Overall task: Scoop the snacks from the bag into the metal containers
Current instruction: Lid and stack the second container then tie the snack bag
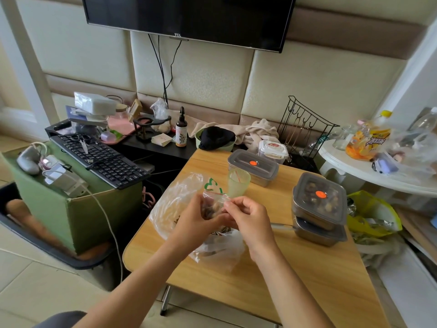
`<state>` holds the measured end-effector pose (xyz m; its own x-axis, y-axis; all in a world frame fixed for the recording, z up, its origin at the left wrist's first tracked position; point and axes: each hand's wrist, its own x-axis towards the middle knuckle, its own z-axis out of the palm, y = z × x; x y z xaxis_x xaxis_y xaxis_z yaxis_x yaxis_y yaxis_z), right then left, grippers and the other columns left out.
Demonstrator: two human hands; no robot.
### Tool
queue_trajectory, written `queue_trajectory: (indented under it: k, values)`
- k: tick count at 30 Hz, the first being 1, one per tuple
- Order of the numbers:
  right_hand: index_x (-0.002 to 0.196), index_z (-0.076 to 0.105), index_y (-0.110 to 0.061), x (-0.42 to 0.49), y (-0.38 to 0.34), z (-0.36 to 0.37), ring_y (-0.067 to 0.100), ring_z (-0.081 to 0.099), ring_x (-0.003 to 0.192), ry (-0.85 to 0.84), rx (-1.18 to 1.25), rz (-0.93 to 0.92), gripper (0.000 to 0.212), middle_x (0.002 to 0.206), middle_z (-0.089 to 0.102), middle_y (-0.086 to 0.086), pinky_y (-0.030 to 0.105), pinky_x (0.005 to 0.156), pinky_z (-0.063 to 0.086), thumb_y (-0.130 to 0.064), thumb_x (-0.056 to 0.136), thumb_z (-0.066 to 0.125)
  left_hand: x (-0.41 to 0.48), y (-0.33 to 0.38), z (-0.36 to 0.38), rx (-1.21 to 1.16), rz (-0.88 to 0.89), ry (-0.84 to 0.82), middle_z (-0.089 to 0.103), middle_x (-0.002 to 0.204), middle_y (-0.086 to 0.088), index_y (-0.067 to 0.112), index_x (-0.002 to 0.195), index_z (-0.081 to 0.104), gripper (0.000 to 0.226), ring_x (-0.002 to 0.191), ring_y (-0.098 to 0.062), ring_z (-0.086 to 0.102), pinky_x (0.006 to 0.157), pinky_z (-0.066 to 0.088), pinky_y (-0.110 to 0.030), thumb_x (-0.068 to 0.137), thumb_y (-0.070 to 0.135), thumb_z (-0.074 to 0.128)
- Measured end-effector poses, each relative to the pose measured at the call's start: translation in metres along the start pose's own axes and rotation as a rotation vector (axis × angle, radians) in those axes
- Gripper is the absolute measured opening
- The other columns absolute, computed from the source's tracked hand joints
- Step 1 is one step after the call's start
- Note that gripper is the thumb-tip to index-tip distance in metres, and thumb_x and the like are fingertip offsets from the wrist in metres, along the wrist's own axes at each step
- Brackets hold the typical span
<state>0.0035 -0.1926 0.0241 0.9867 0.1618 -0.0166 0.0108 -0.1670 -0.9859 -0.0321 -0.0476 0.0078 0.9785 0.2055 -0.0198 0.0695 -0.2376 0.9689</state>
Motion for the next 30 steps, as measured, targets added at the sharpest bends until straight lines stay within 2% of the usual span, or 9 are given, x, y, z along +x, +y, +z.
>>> queue_trajectory:
  k: [3,6,9,13,16,19,21,25,30]
  values:
    - [0.102,0.076,-0.005,-0.004,-0.008,-0.008,0.026,0.078,0.095,-0.158,0.163,0.116,0.014,0.097,0.080,0.011,0.035,0.088,0.063,-0.016,0.100,0.068,0.005,-0.001,-0.002,-0.014,-0.022,0.077,0.069,0.101,-0.019,0.008,0.107,0.055,0.030,0.080,-0.026,0.070,0.074,0.061,-0.042,0.092,0.023,0.076]
    - [0.100,0.072,0.000,0.000,-0.001,-0.026,0.028,0.077,0.086,-0.018,0.112,0.282,0.013,0.088,0.078,0.013,0.033,0.079,0.063,-0.008,0.101,0.062,0.009,-0.001,-0.009,0.052,-0.061,0.133,0.065,0.100,-0.013,0.009,0.106,0.055,0.013,0.081,-0.026,0.064,0.078,0.060,-0.041,0.098,0.015,0.064]
    - [0.091,0.063,0.002,0.006,0.016,-0.046,0.026,0.070,0.064,0.114,0.193,0.531,0.014,0.067,0.069,0.012,0.027,0.053,0.056,-0.003,0.101,0.055,0.014,-0.003,-0.016,0.071,-0.074,0.160,0.058,0.089,-0.010,0.006,0.103,0.055,0.007,0.074,-0.020,0.053,0.069,0.049,-0.036,0.099,0.011,0.058]
    - [0.098,0.053,-0.002,0.012,0.029,-0.061,0.027,0.063,0.062,0.178,0.351,0.684,0.005,0.076,0.061,0.018,0.024,0.042,0.049,-0.005,0.102,0.052,0.014,-0.003,-0.020,0.116,-0.097,0.118,0.050,0.085,-0.006,0.006,0.098,0.049,0.016,0.072,-0.017,0.046,0.063,0.042,-0.030,0.098,0.016,0.061]
    - [0.100,0.053,-0.005,0.018,0.039,-0.065,0.021,0.058,0.051,0.234,0.519,0.676,0.006,0.075,0.060,0.018,0.020,0.035,0.043,-0.010,0.103,0.054,0.012,-0.005,-0.022,0.152,-0.108,0.089,0.060,0.093,-0.011,0.005,0.107,0.052,0.028,0.077,-0.019,0.055,0.066,0.051,-0.032,0.095,0.024,0.070]
    - [0.106,0.054,-0.007,0.023,0.046,-0.064,0.017,0.052,0.052,0.291,0.624,0.638,0.007,0.074,0.060,0.014,0.019,0.034,0.037,-0.015,0.104,0.055,0.012,-0.007,-0.026,0.147,-0.108,0.114,0.065,0.106,-0.006,0.016,0.111,0.059,0.017,0.083,-0.016,0.064,0.079,0.060,-0.038,0.097,0.022,0.066]
    - [0.107,0.055,-0.008,0.022,0.047,-0.061,0.015,0.048,0.053,0.313,0.654,0.610,0.010,0.072,0.058,0.012,0.019,0.034,0.035,-0.017,0.105,0.056,0.012,-0.007,-0.030,0.127,-0.106,0.103,0.065,0.110,-0.001,0.023,0.114,0.060,0.015,0.088,-0.013,0.066,0.077,0.060,-0.034,0.100,0.020,0.062]
    - [0.106,0.062,-0.009,0.017,0.044,-0.052,0.015,0.048,0.054,0.321,0.628,0.536,0.013,0.071,0.056,0.008,0.020,0.038,0.035,-0.020,0.105,0.057,0.011,-0.004,-0.036,0.098,-0.117,0.072,0.065,0.113,0.002,0.023,0.123,0.058,0.020,0.083,-0.012,0.064,0.067,0.049,-0.024,0.104,0.021,0.056]
    - [0.103,0.068,-0.008,0.001,0.031,-0.035,0.017,0.059,0.056,0.347,0.441,0.339,0.017,0.071,0.066,0.007,0.026,0.052,0.043,-0.021,0.105,0.057,0.016,-0.007,-0.042,0.146,-0.128,0.104,0.070,0.102,-0.002,0.023,0.127,0.057,0.025,0.082,-0.014,0.066,0.070,0.051,-0.026,0.102,0.022,0.055]
